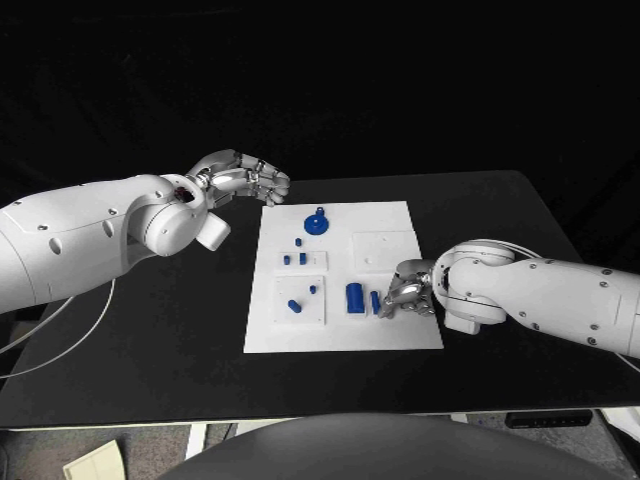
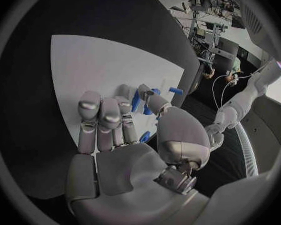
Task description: Assemble the parts on the task board
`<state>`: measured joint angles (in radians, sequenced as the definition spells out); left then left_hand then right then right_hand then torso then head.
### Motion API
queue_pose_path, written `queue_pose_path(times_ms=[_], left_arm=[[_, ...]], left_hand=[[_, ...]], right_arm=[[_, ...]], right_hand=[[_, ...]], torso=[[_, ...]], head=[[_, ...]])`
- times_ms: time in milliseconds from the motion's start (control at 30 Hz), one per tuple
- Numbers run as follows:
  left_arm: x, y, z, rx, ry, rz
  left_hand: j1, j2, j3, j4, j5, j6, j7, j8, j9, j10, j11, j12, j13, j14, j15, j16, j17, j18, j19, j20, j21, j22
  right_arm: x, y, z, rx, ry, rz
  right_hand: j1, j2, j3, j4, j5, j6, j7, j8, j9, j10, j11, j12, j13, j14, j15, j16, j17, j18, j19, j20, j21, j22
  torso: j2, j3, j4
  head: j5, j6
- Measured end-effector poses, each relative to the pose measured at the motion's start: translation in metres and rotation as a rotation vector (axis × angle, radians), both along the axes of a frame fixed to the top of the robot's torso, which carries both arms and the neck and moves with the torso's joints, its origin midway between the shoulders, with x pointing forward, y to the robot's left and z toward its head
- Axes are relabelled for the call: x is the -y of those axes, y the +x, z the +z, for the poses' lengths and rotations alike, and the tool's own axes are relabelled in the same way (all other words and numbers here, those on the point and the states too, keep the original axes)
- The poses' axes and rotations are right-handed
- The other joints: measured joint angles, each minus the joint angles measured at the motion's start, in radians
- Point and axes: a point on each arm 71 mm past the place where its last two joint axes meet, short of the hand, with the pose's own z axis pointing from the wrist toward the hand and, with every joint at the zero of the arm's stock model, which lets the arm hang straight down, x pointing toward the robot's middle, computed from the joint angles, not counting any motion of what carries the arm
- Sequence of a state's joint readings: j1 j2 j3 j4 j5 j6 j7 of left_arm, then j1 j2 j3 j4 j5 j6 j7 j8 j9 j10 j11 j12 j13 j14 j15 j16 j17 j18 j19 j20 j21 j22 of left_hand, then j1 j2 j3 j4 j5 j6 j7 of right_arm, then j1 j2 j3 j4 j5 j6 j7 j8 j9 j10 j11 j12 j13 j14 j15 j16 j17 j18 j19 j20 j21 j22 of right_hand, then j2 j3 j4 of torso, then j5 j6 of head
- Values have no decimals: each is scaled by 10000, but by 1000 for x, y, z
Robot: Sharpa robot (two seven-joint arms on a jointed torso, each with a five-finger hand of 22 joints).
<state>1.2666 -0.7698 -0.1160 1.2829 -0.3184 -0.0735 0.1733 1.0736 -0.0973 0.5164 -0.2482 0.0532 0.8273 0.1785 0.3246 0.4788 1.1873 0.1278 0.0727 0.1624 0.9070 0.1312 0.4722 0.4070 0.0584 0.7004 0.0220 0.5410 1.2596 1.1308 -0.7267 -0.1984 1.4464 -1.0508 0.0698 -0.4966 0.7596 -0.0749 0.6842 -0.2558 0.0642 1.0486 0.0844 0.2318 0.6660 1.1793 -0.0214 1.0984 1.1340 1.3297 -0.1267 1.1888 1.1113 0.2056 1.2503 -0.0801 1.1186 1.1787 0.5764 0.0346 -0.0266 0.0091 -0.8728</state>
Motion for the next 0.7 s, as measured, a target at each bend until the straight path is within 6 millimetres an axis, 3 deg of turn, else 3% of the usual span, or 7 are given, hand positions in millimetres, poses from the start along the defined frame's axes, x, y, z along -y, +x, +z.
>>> queue_pose_path(times_ms=[367, 467, 500, 567, 633, 700], left_arm=[[0, 0, 0, -4, 4, 6], [0, 0, 0, -11, 5, -1], [0, 0, 0, -14, 6, -4], [0, 0, 0, -20, 9, -10], [0, 0, 0, -24, 11, -10], [0, 0, 0, -24, 14, -4]], left_hand=[[0, 0, 0, 0, 0, 0, 0, 0, 0, 0, 0, 0, 0, 0, 0, -39, 9, 102, 0, 0, 0, 8], [0, 0, 24, 24, 0, 0, 0, 0, -4, 0, 0, 0, -9, 0, 0, -39, 31, 102, 0, 0, 0, 12], [-28, 28, 38, 37, 0, 0, 0, 0, -11, 0, 0, 0, -9, 0, 0, -39, 32, 102, 0, 0, 0, 20], [-39, 39, 14, 68, 0, 0, 0, 0, -11, 0, 0, 0, -9, 0, 0, -39, 32, 101, 0, 0, 0, 21], [-39, 39, 14, 68, 0, 0, 0, 0, -11, 0, 0, 0, -9, 0, 0, -39, 31, 100, 0, 0, 0, 21], [-39, 39, 14, 68, 0, 0, 0, 0, -10, 0, 0, 0, -9, 0, 0, -39, 32, 99, 0, 0, 0, 20]], right_arm=[[-1, 2, -1, -91, -98, -36], [-2, 3, -1, -154, -148, -45], [-2, 3, -1, -189, -164, -38], [-3, 3, -1, -290, -202, 20], [-4, 2, -1, -354, -213, 68], [-5, 2, -1, -390, -217, 95]], right_hand=[[-43, -33, -32, -25, 136, 19, -15, 38, 1, 0, 0, -1, 0, 15, 15, 0, 0, 1, -2, 2, 0, -1], [-388, 11, -72, 200, 378, 31, -26, 61, 212, 0, 0, 0, 0, 16, 16, 0, 0, 1, -19, 19, 0, -1], [-547, 121, 9, 357, 399, 32, -27, 59, 212, 0, 0, -15, 0, 16, 16, -1, 0, 1, -36, 35, 0, -1], [-632, 207, 305, 488, 210, 33, -28, 59, 213, 0, 0, -40, 5, -3, -3, -1, 1, 2, -36, 35, 0, 2], [-729, 196, 472, 413, 568, 35, -30, 59, 215, 0, 0, -41, 22, -8, -8, -1, 1, 1, -36, 35, 0, 31], [-738, 207, 404, 97, 1268, 47, -42, 59, 216, 0, 0, -44, 36, -9, -8, -1, 1, 2, -36, 35, 0, 61]], torso=[[-1, 0, 1], [-1, 0, 1], [-1, 2, 3], [-2, 3, 5], [-3, 3, 6], [-3, 2, 7]], head=[[-18, 0], [-17, 0], [-12, 0], [-11, 0], [-11, 0], [-10, 0]])
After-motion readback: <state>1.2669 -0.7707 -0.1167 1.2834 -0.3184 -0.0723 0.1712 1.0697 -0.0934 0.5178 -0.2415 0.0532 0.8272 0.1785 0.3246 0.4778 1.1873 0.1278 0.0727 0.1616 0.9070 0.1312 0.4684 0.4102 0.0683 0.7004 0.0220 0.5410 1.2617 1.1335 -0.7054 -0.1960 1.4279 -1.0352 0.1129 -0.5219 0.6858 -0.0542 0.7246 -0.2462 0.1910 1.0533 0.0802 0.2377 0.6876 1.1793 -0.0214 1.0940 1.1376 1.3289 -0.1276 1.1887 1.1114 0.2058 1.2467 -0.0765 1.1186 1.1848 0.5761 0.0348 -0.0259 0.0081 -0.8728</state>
